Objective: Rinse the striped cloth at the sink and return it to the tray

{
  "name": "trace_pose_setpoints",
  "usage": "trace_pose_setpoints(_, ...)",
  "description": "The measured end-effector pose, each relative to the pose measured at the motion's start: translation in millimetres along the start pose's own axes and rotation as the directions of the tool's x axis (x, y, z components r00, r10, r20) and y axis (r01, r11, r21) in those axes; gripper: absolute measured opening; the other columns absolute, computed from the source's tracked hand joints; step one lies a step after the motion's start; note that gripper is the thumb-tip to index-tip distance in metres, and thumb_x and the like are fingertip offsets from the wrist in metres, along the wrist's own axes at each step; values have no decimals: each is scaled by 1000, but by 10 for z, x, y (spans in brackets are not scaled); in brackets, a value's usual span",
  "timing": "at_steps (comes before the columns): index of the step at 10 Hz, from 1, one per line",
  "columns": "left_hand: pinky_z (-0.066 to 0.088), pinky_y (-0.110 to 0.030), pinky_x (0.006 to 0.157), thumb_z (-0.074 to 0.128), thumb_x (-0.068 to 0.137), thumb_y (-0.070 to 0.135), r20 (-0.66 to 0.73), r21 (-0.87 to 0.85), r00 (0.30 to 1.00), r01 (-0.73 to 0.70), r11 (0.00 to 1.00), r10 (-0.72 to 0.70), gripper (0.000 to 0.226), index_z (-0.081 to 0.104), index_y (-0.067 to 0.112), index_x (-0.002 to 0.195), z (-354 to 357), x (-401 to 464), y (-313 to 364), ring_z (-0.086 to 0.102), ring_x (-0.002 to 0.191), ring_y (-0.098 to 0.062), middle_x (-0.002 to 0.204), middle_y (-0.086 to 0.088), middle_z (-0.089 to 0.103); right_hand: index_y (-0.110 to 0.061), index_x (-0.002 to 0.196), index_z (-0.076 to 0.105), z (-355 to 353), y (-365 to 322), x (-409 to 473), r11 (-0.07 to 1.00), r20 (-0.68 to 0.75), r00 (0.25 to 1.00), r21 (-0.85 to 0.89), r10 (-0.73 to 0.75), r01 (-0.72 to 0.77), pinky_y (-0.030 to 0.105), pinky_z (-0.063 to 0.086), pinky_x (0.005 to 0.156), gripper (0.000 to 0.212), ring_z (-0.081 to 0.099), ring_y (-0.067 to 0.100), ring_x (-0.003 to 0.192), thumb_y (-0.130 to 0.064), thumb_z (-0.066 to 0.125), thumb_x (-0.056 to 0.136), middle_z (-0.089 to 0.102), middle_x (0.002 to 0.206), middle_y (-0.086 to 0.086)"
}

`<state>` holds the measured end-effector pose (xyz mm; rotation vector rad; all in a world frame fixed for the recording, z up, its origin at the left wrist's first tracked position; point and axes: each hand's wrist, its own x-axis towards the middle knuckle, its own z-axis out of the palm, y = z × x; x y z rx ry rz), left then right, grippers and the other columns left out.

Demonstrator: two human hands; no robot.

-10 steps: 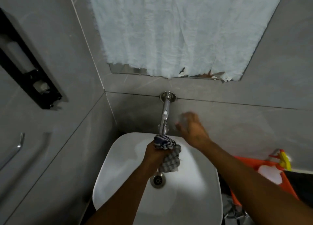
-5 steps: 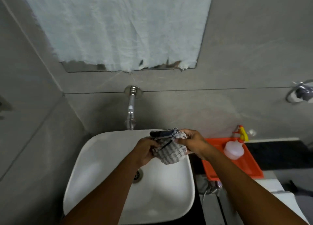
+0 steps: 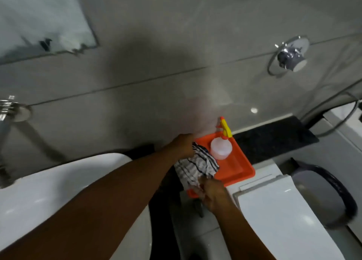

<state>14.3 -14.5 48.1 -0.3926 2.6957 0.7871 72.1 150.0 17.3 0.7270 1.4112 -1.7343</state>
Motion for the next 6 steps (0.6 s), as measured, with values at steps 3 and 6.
trace_pose_setpoints(3,35,-49,113,63,86,20,169,280,985,-29,959,-20,60,41,8,141,896,595,-232,43,134,-37,147,-18,45,-13,119,58,-78,38,748,994,33,994,29,100,-101,40,56,91,30,65,28,102,5,47,97,67,111,10)
trace_pose_setpoints(6,46,-45,102,66,79,30,106,241,994,-39,970,14,52,52,7,123,174,-62,-199,54,121,-37,135,-21,53,-3,136,53,124,-319,305,808,-18,991,-581,-134,98,40,50,102,48,57,38,124,-21,64,93,58,136,22)
